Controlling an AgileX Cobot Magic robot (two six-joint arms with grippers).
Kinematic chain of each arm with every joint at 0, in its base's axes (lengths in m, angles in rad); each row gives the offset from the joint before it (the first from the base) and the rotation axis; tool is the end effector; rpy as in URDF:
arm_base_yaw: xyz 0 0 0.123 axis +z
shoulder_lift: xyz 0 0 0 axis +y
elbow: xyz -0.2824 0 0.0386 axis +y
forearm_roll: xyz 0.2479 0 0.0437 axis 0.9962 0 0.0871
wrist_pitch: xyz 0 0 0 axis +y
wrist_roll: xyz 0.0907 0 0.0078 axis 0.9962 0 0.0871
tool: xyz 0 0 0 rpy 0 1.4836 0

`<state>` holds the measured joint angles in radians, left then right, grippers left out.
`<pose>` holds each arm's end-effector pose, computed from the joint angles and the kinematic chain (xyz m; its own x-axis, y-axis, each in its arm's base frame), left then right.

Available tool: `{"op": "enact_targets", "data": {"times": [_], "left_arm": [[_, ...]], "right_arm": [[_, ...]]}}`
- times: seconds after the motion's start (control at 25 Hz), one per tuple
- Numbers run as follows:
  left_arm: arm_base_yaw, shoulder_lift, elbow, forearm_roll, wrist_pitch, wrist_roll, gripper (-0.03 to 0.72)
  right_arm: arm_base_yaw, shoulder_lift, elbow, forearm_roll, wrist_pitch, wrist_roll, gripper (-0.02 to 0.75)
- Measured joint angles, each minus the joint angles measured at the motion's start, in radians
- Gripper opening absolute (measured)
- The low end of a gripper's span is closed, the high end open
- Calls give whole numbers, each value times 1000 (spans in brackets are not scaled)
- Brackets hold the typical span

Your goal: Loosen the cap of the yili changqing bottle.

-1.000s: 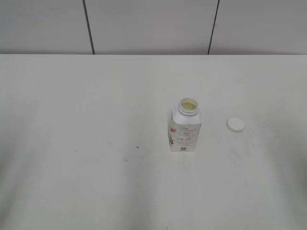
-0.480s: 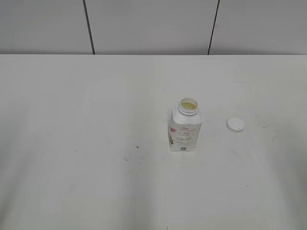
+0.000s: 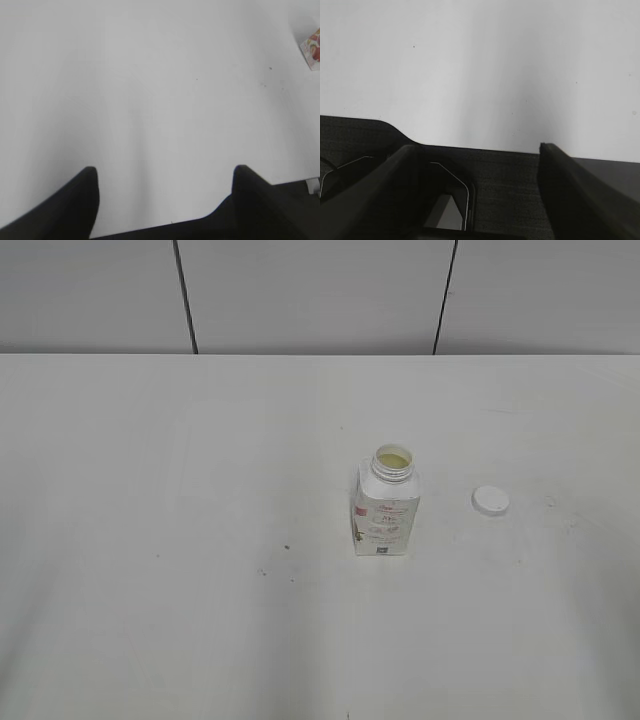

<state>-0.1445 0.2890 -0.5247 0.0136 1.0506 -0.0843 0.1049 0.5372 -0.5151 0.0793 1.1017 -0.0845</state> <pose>0.0388 -0.0046 0.2802 -0.6667 0.0187 -0.7451 0.0839 0.9952 -0.0500 0.0711 0.0140 0.2607 -0.8475 -0.1379 -0.5126 -0.1817 0.9827 0.0359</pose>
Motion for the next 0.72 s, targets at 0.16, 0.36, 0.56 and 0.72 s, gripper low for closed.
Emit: {"op": "enact_targets", "data": {"times": [0.16, 0.36, 0.56, 0.72], "left_arm": [[0, -58, 0, 0, 1, 0, 502], [0, -161, 0, 0, 2, 0, 502], [0, -263, 0, 0, 3, 0, 502], [0, -296, 0, -1, 5, 0, 502]], "right_arm": [[0, -52, 0, 1, -1, 0, 586], [0, -132, 0, 3, -2, 0, 586], [0, -218, 0, 4, -2, 0, 586], [0, -298, 0, 4, -3, 0, 586]]}}
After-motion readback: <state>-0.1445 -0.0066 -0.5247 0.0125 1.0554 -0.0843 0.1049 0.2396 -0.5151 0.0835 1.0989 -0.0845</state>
